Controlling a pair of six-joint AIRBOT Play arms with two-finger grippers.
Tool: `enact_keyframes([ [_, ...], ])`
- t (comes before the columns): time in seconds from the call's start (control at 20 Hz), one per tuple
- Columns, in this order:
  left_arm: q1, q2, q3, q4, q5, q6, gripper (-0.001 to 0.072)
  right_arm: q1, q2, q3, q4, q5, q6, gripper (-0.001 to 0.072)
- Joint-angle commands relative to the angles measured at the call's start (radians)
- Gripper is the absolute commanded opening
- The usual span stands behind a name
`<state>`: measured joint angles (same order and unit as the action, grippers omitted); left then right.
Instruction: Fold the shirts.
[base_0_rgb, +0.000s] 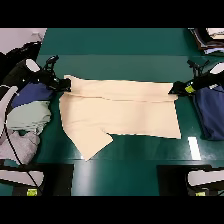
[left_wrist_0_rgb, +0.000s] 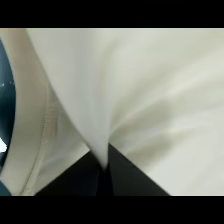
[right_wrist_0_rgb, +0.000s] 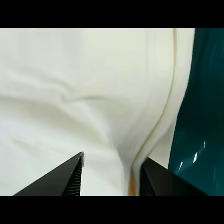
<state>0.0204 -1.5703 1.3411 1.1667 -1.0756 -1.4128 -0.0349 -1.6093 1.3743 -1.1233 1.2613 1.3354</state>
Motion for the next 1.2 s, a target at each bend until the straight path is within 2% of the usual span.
enact_keyframes([
  [0.0, 0.026, 0.024, 0.009, 0.004, -0.079, -0.021, 0.0055, -0.022, 0.007, 0.058, 0.003, 0.102, 0.0, 0.0397],
  [0.2, 0.059, 0.031, 0.009, -0.005, -0.126, -0.029, 0.0054, -0.053, 0.073, 0.07, 0.005, 0.103, 0.0, 0.0385],
  [0.3, 0.059, 0.029, 0.009, -0.022, -0.087, -0.027, 0.0053, -0.052, 0.097, 0.07, 0.005, 0.1, 0.0, 0.0385],
  [0.35, 0.059, 0.029, 0.009, -0.022, -0.038, -0.028, 0.0075, -0.051, 0.104, 0.07, 0.006, 0.101, 0.0, 0.0385],
  [0.4, 0.059, 0.029, 0.009, -0.023, -0.005, -0.034, 0.0309, -0.048, 0.109, 0.07, 0.005, 0.104, 0.0, 0.0385],
  [0.45, 0.059, 0.029, 0.009, -0.023, 0.014, -0.079, 0.0717, -0.048, 0.116, 0.07, 0.005, 0.107, 0.0, 0.0385],
  [0.5, 0.059, 0.029, 0.009, -0.022, 0.018, -0.121, 0.0716, -0.048, 0.121, 0.07, 0.005, 0.109, 0.0, 0.0385],
  [0.6, 0.06, 0.03, 0.01, 0.011, -0.027, -0.089, 0.0718, -0.048, 0.127, 0.07, 0.005, 0.112, 0.0, 0.0384],
  [0.75, 0.084, 0.047, 0.005, 0.125, -0.23, -0.09, 0.0717, -0.063, 0.134, 0.069, 0.002, 0.173, -0.001, 0.0377],
  [0.85, 0.11, 0.123, -0.07, 0.19, -0.274, -0.09, 0.0717, -0.072, 0.162, 0.042, 0.001, 0.188, -0.003, 0.0376],
  [1.0, 0.124, 0.357, -0.319, 0.156, -0.232, -0.1, 0.0718, -0.09, 0.27, -0.095, 0.004, 0.131, -0.03, 0.0376],
  [1.15, 0.123, 0.575, -0.595, -0.01, -0.233, -0.099, 0.0718, -0.09, 0.382, -0.232, 0.004, 0.024, -0.047, 0.0376],
])
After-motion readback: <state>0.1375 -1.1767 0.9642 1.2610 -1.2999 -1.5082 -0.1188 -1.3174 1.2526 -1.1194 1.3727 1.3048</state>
